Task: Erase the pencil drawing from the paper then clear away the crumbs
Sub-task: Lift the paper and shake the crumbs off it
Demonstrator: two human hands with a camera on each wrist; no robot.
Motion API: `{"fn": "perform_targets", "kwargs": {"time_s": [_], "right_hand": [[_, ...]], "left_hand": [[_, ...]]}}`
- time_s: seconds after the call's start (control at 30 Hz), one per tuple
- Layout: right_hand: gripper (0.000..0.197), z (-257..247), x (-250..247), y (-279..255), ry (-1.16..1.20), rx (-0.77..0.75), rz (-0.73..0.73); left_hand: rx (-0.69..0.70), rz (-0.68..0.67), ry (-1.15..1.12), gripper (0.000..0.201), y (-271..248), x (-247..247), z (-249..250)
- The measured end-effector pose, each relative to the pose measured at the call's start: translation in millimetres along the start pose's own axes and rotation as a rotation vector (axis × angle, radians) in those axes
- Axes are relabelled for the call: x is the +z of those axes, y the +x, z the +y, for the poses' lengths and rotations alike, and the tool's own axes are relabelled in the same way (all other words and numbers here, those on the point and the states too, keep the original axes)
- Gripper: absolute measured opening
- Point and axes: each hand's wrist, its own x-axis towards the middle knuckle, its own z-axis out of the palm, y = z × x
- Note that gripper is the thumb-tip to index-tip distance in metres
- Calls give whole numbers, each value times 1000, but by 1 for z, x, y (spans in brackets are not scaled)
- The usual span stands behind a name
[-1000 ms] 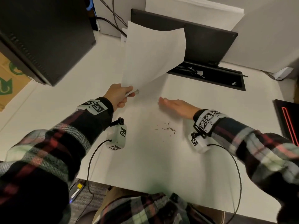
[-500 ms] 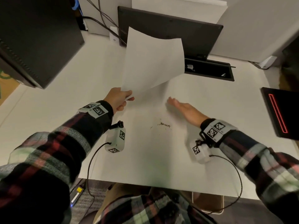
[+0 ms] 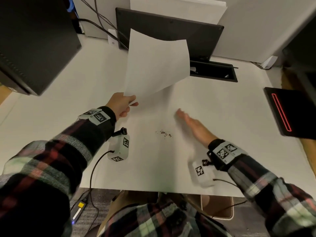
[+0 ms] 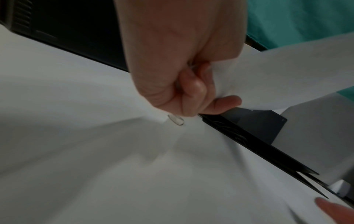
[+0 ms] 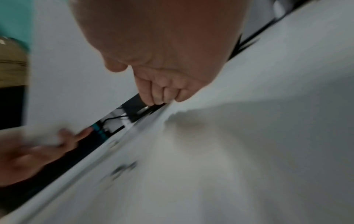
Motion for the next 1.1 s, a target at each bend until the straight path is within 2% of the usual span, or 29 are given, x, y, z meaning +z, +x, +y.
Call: {"fn": "perform_targets", "kwargs": {"time_s": [0.1,0.2,0.3,0.4,0.43,0.5,0.57,0.63,0.7,0.77,0.83,0.9,0.93,1.0,1.03,1.1], "right_hand": [[68,19,-31,6,-132,112,79],[62,34,-23,16,-374,205,32],[62,29,14,14,-445,159,-67],[56,10,46,-6,-286,59,-199],[56,6,49,-12,-148,37,-189],[58,4,38,-18,57,18,-9],[61,10,13,-19,36,46,157],[62,22,-12,-18,-98,131,231],[60,34,-26,-13,-264,229,241],[64,39,-23,-10,-363,296,179],[66,38,-3,-8,-408,277,80],[63,26,23,-10,-370,222,-15],[60,19,36,-11,-335,188,-48],[56,5,51,-19,-138,144,-95],[56,0,52,-24,1,109,-69],[58,-1,39,-30,151,49,97]], "left_hand": [[-7,-2,1,9,-1,0,-4],[3,-17,13,11,-3,4,-6],[15,-19,14,15,-5,6,-7],[12,-26,16,12,-5,9,-7],[15,-32,18,12,-5,10,-7],[18,-39,19,11,-6,11,-7],[21,-37,17,11,-6,10,-8],[20,-36,21,12,-8,10,-9],[19,-34,26,13,-10,11,-10],[19,-33,33,14,-10,12,-10],[17,-35,36,10,-9,13,-9],[16,-40,31,5,-8,16,-10],[17,-41,30,10,-7,18,-10],[22,-51,23,14,-5,21,-10],[25,-62,23,11,-6,22,-10],[30,-74,20,5,-6,23,-10]]}}
